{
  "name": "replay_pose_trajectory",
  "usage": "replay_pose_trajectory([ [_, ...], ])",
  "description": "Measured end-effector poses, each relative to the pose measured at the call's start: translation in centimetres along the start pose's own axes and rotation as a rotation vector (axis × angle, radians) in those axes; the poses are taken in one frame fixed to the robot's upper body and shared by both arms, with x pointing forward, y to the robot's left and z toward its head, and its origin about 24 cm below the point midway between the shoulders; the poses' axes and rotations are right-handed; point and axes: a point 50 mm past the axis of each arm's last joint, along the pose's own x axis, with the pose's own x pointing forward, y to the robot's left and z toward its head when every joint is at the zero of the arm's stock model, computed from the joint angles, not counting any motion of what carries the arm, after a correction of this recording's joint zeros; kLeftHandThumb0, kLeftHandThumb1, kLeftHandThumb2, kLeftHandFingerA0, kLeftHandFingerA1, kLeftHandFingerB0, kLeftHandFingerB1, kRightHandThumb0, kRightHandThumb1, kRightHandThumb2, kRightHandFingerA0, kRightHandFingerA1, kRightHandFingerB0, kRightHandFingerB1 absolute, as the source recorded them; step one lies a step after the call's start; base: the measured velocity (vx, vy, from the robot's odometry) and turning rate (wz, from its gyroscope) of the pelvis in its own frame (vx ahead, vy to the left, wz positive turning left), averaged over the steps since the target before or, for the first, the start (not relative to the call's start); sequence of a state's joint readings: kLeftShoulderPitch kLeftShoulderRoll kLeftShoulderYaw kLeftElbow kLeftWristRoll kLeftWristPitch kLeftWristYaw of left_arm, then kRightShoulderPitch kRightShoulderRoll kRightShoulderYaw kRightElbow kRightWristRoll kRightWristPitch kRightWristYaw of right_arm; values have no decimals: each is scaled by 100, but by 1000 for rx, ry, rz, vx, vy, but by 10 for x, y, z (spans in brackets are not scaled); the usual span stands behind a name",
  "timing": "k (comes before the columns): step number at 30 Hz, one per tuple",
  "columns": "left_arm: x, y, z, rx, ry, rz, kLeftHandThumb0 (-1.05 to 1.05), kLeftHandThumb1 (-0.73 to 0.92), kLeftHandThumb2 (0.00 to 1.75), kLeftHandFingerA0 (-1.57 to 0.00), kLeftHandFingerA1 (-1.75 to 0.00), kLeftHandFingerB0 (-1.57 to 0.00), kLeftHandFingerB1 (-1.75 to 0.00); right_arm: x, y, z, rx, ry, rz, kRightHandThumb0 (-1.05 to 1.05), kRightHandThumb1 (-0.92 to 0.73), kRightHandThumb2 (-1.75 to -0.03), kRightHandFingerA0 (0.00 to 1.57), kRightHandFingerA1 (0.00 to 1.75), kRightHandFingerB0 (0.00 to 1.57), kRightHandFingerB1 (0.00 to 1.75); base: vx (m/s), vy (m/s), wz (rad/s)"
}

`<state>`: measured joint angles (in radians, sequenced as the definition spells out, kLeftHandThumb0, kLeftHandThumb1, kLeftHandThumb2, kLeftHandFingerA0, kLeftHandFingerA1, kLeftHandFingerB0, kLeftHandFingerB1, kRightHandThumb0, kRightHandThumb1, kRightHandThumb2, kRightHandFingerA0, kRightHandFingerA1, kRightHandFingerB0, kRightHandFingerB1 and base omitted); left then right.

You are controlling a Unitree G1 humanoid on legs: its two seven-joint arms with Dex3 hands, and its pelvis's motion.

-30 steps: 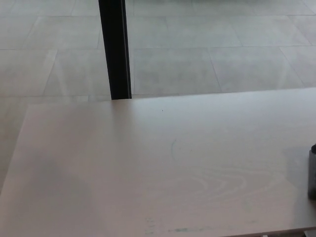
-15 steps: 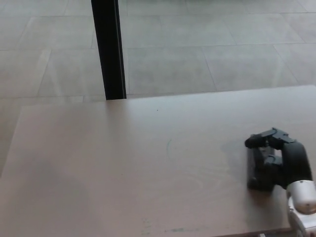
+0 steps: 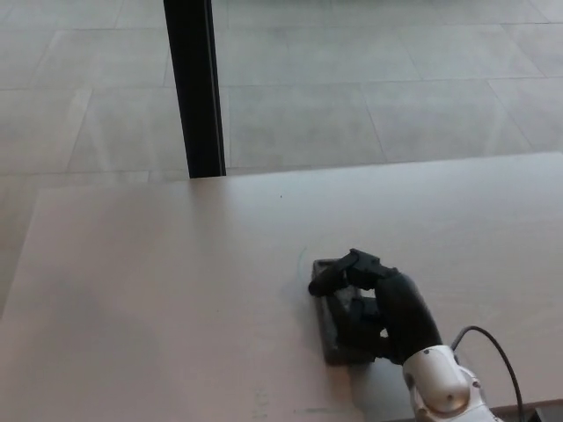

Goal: The robot uses its right hand to hold the eraser kept in the middle of the desk and use it to wipe the desk by swiping its surface twice

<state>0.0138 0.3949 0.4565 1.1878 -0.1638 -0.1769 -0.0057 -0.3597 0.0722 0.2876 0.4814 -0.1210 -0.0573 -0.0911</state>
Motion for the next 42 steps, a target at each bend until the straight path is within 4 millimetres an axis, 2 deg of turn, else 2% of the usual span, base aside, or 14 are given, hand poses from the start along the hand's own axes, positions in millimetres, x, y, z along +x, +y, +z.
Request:
replay_pose_trajectory([
  [1,0,0,0,-1,-2,0,-51,48,88,-80,-82,-61,-68,-1,2,0,3,-3,9,-29,-66,-101,101,175,68,170,0,0,0],
  [4,0,-1,2,0,-6,-1,-53,48,87,-81,-82,-62,-69,-4,11,2,4,-16,56,-31,-70,-96,100,175,66,169,0,0,0],
  [6,0,-1,1,2,-5,-2,-50,48,88,-79,-81,-60,-68,-6,14,3,0,-23,75,-29,-71,-96,93,175,70,153,0,0,0],
  [9,0,-1,1,2,-5,-2,-49,49,89,-78,-81,-59,-68,-6,13,6,-5,-35,81,-30,-74,-85,89,175,62,162,0,0,0],
  [10,0,-1,1,2,-5,-2,-50,49,89,-79,-81,-60,-68,-6,12,6,-9,-35,83,-30,-74,-81,85,175,65,152,0,0,0],
  [17,0,-1,1,3,-4,-4,-48,49,90,-79,-81,-59,-68,-3,-9,3,-58,-22,52,-30,-79,-75,88,175,52,171,0,0,0],
  [18,0,-1,1,3,-4,-4,-48,49,90,-77,-80,-59,-68,-2,-15,2,-66,-16,40,-27,-72,-92,89,175,69,151,0,0,0],
  [23,0,-1,1,2,-4,-4,-49,49,89,-78,-81,-60,-68,1,-67,-6,-118,50,-85,-28,-69,-87,91,175,72,150,0,0,0],
  [25,0,-1,1,1,-3,-3,-49,49,89,-78,-81,-59,-67,-2,-93,-14,-133,96,-154,-28,-65,-86,91,175,64,172,0,0,0],
  [30,0,0,0,-5,0,-1,-51,48,89,-79,-83,-61,-69,-22,-161,-33,-144,210,-340,-30,-68,-85,94,175,66,157,0,0,0],
  [34,0,0,-1,-10,2,-1,-52,48,89,-79,-82,-61,-69,-37,-189,-41,-147,261,-420,-30,-76,-73,91,175,56,156,0,0,0],
  [35,0,0,-1,-10,3,0,-50,49,89,-80,-83,-61,-69,-40,-194,-42,-145,272,-436,-30,-69,-86,90,175,70,142,0,0,0],
  [38,0,1,-2,-11,5,3,-50,49,89,-80,-82,-61,-69,-51,-209,-47,-143,300,-479,-26,-67,-95,91,175,71,138,0,0,0],
  [42,-1,3,-5,-6,13,6,-51,49,88,-81,-82,-64,-69,-66,-227,-54,-107,337,-540,-31,-75,-86,94,175,71,143,0,0,0],
])
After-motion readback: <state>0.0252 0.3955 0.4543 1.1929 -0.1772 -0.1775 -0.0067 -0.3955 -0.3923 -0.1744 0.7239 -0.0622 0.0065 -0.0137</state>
